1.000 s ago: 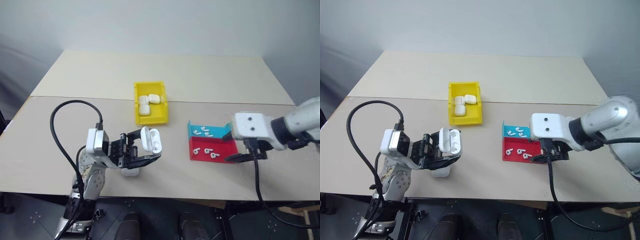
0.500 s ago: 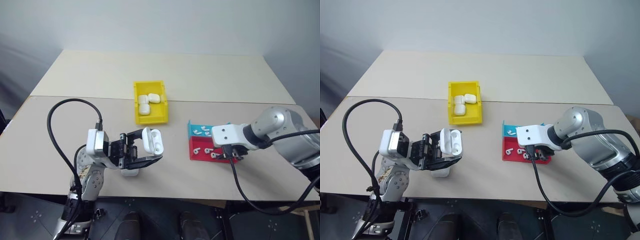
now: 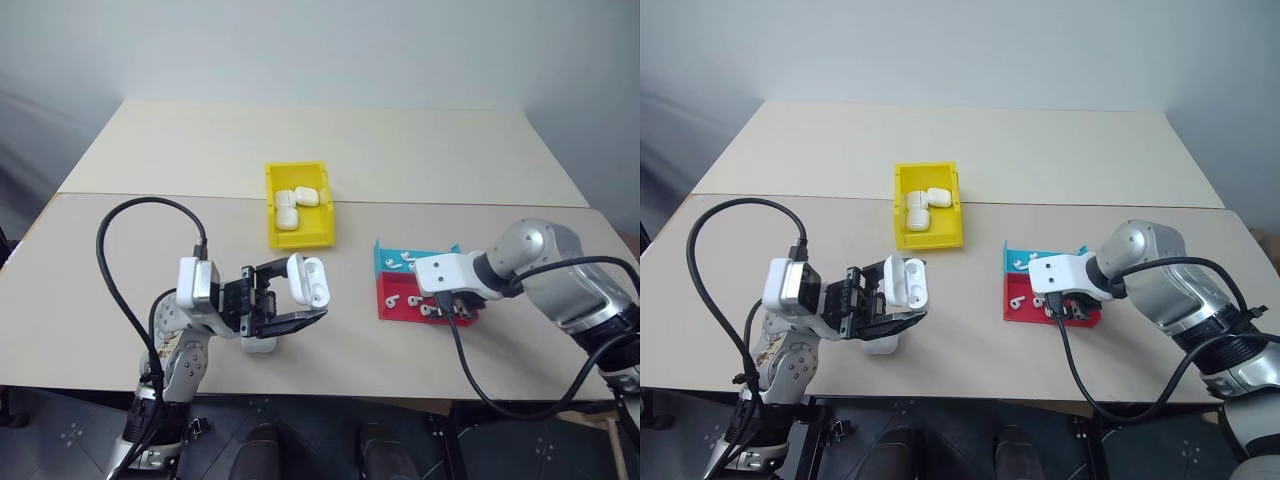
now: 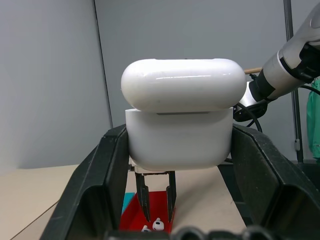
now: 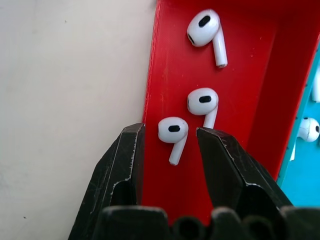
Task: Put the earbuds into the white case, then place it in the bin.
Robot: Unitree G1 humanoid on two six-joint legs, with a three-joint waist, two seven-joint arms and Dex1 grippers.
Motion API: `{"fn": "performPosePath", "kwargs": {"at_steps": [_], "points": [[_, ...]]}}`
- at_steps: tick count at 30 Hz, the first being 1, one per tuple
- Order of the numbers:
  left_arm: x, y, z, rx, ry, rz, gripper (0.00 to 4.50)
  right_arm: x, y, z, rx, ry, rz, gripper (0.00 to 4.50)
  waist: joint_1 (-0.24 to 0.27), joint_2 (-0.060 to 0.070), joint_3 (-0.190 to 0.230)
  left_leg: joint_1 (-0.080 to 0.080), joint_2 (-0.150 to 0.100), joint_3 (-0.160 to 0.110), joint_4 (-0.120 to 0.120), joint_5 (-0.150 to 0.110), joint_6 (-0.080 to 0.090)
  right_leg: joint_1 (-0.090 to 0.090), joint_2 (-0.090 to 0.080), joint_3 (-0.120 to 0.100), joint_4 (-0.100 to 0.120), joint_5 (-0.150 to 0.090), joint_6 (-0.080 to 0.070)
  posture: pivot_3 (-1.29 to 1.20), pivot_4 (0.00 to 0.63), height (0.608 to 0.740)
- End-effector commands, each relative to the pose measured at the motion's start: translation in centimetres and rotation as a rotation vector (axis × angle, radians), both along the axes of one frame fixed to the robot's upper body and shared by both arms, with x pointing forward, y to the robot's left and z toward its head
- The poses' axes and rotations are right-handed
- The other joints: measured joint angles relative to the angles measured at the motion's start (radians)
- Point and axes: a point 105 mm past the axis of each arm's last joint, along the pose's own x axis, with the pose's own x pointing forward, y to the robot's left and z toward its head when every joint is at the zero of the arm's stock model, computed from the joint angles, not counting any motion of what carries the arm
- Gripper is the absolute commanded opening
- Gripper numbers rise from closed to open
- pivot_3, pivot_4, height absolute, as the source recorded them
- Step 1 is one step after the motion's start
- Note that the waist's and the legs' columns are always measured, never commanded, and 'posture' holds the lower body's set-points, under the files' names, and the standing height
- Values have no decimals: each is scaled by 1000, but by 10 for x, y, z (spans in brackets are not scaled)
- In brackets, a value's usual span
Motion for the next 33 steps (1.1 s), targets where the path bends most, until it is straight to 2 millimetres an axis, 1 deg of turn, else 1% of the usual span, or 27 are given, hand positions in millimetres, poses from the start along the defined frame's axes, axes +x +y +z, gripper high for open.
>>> {"fn": "performPosePath", "kwargs": {"at_steps": [1, 24, 26, 28, 33], "points": [[-6, -2, 4, 2, -35, -10, 2753, 1, 1, 2, -7, -5, 20, 2056, 0, 0, 0, 0, 0, 0, 0, 0, 0, 0, 0, 0, 0, 0, 0, 0, 150, 740], [-5, -5, 1, 19, -27, 3, 2753, 8, 1, -3, -10, -12, 10, 2056, 0, 0, 0, 0, 0, 0, 0, 0, 0, 0, 0, 0, 1, 0, 0, 0, 150, 740], [-5, -5, 0, 21, -26, 3, 2753, 8, 1, -3, -10, -11, 11, 1678, 0, 0, 0, 0, 0, 0, 0, 0, 0, 0, 0, 0, 1, 0, 0, 0, 150, 740], [-5, -5, 0, 29, -25, 6, 2753, 8, 1, -3, -11, -11, 13, 1166, 0, 0, 0, 0, 0, 0, 0, 0, 0, 0, 0, 0, 1, 0, 0, 0, 150, 740], [-5, -6, 0, 31, -25, 8, 2753, 8, 0, -3, -21, -16, 18, 1166, 0, 0, 0, 0, 0, 0, 0, 0, 0, 0, 0, 0, 1, 0, 0, 0, 150, 740]]}}
